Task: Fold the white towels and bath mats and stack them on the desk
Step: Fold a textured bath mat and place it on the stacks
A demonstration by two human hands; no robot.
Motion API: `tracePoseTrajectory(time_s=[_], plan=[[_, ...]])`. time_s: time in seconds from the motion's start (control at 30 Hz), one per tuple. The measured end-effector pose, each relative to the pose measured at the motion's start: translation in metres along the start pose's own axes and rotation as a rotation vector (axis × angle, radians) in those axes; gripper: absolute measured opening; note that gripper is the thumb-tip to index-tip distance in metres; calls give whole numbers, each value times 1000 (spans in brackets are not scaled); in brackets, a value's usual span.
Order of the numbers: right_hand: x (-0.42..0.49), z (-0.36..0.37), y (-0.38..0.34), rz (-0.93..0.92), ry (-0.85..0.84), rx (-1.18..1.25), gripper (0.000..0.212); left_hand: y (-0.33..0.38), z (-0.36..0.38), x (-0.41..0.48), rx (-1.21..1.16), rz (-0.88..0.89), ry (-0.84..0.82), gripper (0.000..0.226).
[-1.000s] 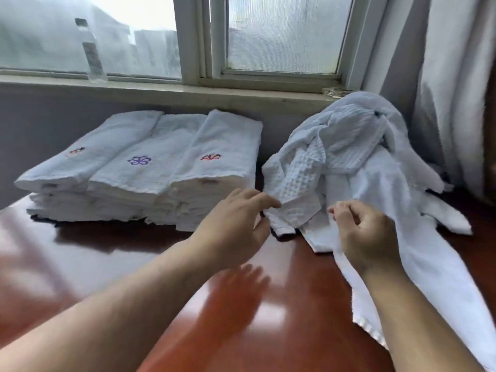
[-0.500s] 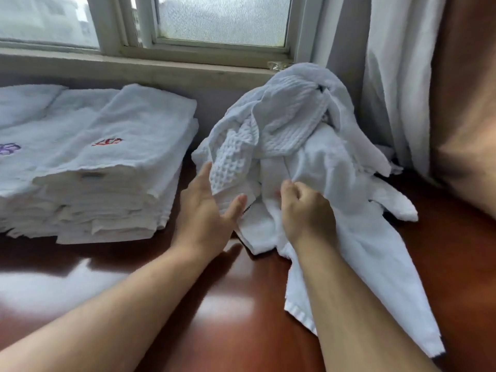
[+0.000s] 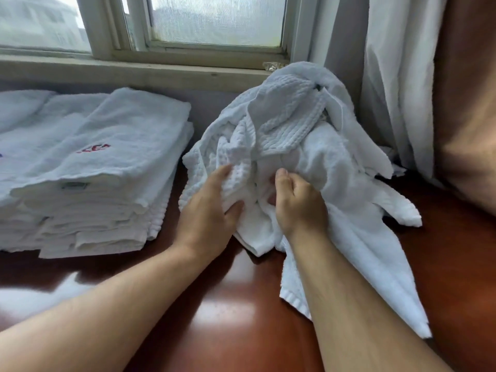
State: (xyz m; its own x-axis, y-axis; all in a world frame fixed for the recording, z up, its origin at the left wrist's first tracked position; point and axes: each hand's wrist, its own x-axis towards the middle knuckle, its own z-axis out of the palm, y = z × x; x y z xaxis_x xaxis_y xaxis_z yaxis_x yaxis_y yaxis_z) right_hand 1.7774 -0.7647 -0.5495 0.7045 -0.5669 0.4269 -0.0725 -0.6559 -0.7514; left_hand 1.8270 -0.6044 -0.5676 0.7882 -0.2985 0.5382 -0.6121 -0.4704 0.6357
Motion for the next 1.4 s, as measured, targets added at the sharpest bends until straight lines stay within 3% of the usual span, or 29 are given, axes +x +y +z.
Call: tracePoseTrajectory(time_s=[0.2, 0.3, 0.4, 0.53, 0.6, 0.73, 0.83, 0.93, 1.1, 1.3, 1.4], plan=[[-6, -4, -1, 83, -34, 405, 74, 12, -35, -30, -321, 47, -101, 52], [-6, -4, 0, 94, -75, 414, 87, 11, -41, -37, -407, -11, -145, 49], [-4, -4, 1, 48, -78, 420, 80, 5, -41, -36, -431, -55, -150, 43], [-3, -2, -2, -75, 99, 386, 67, 5, -43, -31, -502, -100, -153, 23], [-2, 0, -5, -69, 68, 419, 67, 6, -44, -28, -540, -110, -146, 18], [9, -12, -18, 158, -18, 702, 70, 4, -40, -24, -607, -110, -168, 14], [18, -12, -29, 367, 32, 974, 49, -1, -37, -25, -607, -108, -200, 17], [13, -3, -33, 298, 144, 925, 21, -3, -34, -24, -620, -104, -195, 18], [-12, -25, -41, 95, 62, 718, 23, -5, -34, -23, -605, -132, -171, 19], [-68, -49, -36, 115, -155, 648, 35, -5, -38, -20, -669, -215, -169, 25], [-69, -47, -32, 150, -101, 520, 48, -6, -38, -19, -681, -229, -169, 21]])
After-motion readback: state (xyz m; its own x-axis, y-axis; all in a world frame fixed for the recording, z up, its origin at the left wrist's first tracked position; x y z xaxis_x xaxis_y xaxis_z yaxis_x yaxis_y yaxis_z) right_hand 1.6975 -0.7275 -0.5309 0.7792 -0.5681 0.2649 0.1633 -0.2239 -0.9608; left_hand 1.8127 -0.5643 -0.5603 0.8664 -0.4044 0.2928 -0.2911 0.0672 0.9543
